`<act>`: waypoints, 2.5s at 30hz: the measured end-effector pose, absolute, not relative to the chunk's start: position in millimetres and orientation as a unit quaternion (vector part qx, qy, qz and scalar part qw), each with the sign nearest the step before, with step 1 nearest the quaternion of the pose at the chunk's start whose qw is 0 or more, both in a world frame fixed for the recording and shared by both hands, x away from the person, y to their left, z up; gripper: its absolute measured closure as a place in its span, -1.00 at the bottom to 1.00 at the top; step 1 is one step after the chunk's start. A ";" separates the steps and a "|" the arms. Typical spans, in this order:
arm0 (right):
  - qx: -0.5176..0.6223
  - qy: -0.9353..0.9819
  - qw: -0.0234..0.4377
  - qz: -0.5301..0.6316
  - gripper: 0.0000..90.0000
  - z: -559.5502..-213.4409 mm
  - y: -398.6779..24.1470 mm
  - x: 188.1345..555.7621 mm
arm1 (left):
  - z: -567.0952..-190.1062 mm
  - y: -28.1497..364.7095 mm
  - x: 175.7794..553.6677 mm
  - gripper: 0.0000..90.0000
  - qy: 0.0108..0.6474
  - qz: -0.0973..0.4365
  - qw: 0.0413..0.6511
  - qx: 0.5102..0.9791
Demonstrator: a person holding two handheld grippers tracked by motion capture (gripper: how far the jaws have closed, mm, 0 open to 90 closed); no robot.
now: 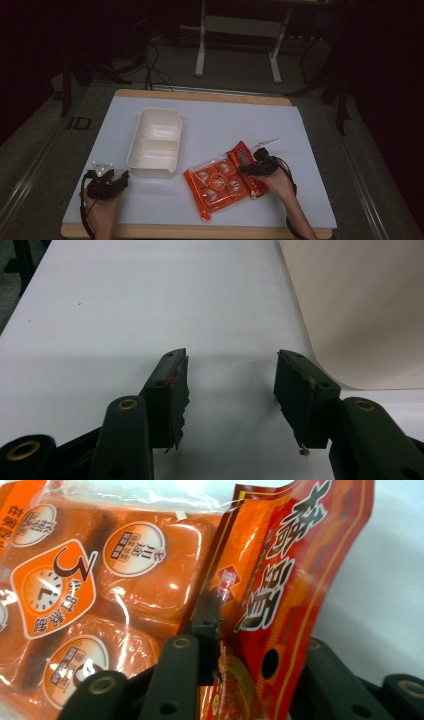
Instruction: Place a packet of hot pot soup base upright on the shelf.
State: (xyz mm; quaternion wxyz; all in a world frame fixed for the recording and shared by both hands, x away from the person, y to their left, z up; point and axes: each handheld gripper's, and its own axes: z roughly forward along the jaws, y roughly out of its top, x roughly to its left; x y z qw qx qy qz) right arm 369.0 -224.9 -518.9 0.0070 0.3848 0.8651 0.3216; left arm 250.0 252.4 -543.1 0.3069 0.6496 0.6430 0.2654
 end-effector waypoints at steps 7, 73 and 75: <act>0.367 0.880 -0.005 0.303 0.88 -517.6 -218.8 370.5 | -543.1 252.1 250.1 0.05 0.641 0.267 0.304 0.652; 0.413 0.855 -0.012 0.313 1.00 -502.6 -224.1 359.7 | -543.1 251.5 250.4 0.04 0.640 0.267 0.303 0.653; 0.412 0.853 -0.009 0.319 1.00 -498.7 -223.8 359.9 | -543.1 251.3 250.3 0.04 0.641 0.267 0.303 0.653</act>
